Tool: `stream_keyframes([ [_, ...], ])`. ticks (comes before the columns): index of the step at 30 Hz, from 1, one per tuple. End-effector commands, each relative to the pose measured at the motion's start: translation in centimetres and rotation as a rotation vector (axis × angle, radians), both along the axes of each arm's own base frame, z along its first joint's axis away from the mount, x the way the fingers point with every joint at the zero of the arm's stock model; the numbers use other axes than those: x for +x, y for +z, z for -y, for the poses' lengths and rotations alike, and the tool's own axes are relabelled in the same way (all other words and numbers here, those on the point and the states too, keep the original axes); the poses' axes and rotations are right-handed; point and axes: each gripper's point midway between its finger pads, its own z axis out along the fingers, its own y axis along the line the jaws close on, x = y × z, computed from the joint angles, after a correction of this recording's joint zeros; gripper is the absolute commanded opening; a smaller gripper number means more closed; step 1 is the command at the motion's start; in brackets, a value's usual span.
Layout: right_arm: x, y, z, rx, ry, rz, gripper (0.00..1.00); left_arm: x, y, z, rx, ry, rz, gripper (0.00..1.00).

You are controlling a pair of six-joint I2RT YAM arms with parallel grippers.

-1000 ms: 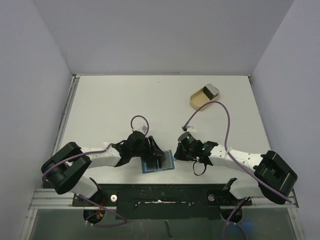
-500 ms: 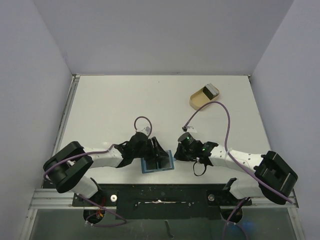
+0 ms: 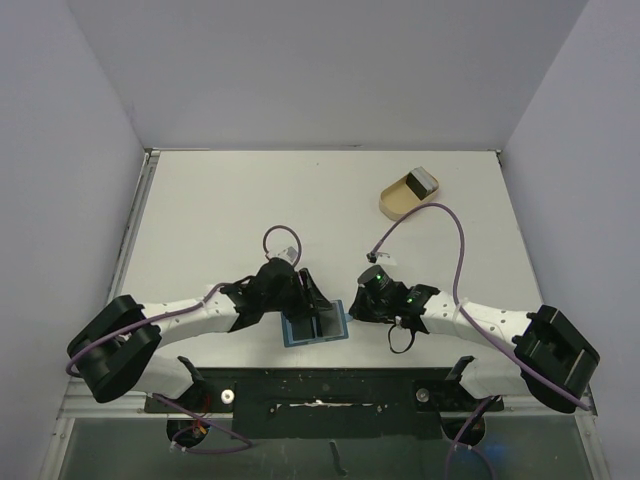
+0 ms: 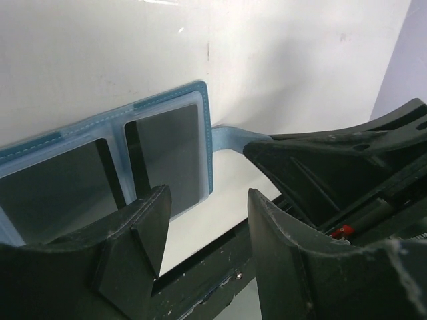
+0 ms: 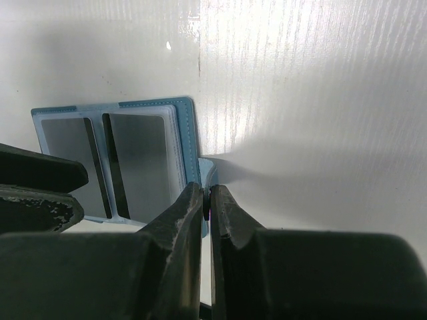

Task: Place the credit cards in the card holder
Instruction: Insert the credit card into the card holder.

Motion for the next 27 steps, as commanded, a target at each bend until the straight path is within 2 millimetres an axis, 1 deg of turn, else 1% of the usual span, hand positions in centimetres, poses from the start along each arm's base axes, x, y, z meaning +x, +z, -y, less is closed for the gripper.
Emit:
stream_keyframes([
  [1,0.6,1.2,-0.4,0.027,-0.016,0.048,0.00,-0.2,0.1,-0.1,0.009,-0.009,0.010,0.48],
  [8,0.5,1.2,-0.5,0.027,-0.015,0.049,0.00,-1.0,-1.4,0.1,0.018,-0.027,-0.024,0.48],
  [17,0.5,1.2,-0.5,0.025,-0.016,0.051,0.00,-1.5,-2.3,0.0,0.047,-0.032,-0.036,0.48],
  [21,0.5,1.3,-0.5,0.025,-0.016,0.052,0.00,-1.5,-2.6,0.1,0.054,-0.032,-0.042,0.48],
  [27,0.5,1.2,-0.5,0.025,-0.016,0.051,0.00,-1.3,-2.2,0.9,0.031,-0.040,-0.035,0.48],
])
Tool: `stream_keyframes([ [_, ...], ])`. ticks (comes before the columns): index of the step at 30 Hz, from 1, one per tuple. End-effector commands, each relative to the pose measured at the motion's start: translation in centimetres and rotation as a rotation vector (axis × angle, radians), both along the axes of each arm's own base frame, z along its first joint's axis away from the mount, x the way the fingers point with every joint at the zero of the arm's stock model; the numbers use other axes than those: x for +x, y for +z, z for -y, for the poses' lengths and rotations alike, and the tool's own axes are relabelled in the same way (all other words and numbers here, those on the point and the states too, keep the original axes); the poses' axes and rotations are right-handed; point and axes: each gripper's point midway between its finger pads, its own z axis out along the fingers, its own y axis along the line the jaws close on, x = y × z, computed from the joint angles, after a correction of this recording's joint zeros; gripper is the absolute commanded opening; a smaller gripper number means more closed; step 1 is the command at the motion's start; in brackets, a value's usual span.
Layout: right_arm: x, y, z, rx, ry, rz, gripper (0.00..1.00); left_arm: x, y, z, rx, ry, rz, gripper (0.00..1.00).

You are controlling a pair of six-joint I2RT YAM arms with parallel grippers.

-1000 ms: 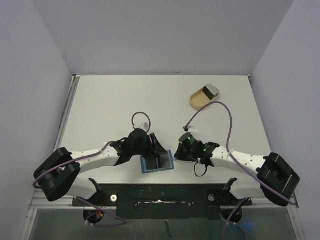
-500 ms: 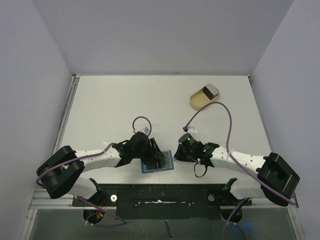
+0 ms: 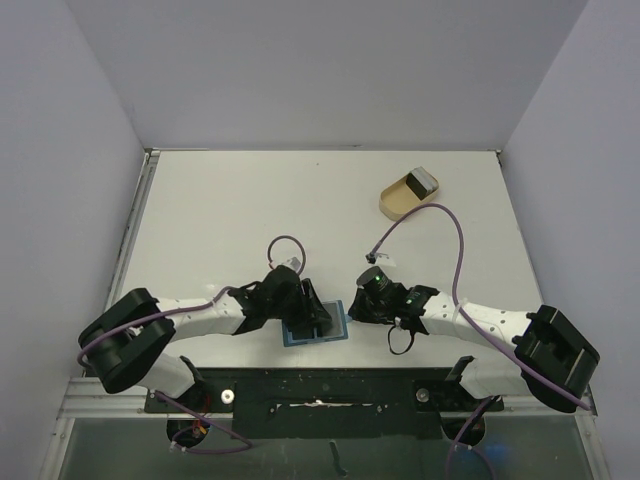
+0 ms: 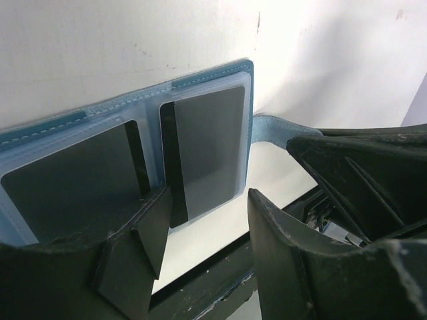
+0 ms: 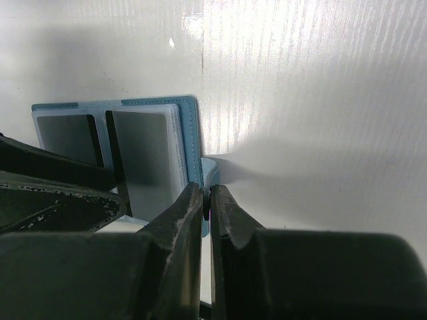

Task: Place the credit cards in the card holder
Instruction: Insert the credit card into the card holder.

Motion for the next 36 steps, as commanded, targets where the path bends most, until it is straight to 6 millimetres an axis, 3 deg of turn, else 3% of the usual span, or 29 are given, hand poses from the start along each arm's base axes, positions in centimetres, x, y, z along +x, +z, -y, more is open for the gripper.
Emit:
stream_keyframes([
  [1,0.7,1.2,-0.3,0.028,-0.018,0.049,0.00,0.6,1.1,1.5,-0.048,-0.013,0.032,0.48],
  [7,0.6,1.1,-0.6,0.032,-0.014,0.046,0.00,0.5,1.6,2.8,-0.098,-0.028,0.040,0.48],
  [15,0.4,0.8,-0.7,0.029,-0.012,0.040,0.00,1.0,4.3,5.3,-0.204,-0.061,0.100,0.48],
  [21,0.3,0.9,-0.7,0.027,-0.014,0.043,0.00,1.2,4.7,5.2,-0.204,-0.057,0.111,0.48],
  [27,0.6,1.4,0.6,-0.007,-0.051,0.072,0.00,2.1,4.6,2.5,-0.098,-0.015,0.126,0.52],
  [36,0.3,1.0,1.0,-0.009,-0.065,0.063,0.00,2.9,3.4,-4.5,0.072,0.074,0.105,0.64],
])
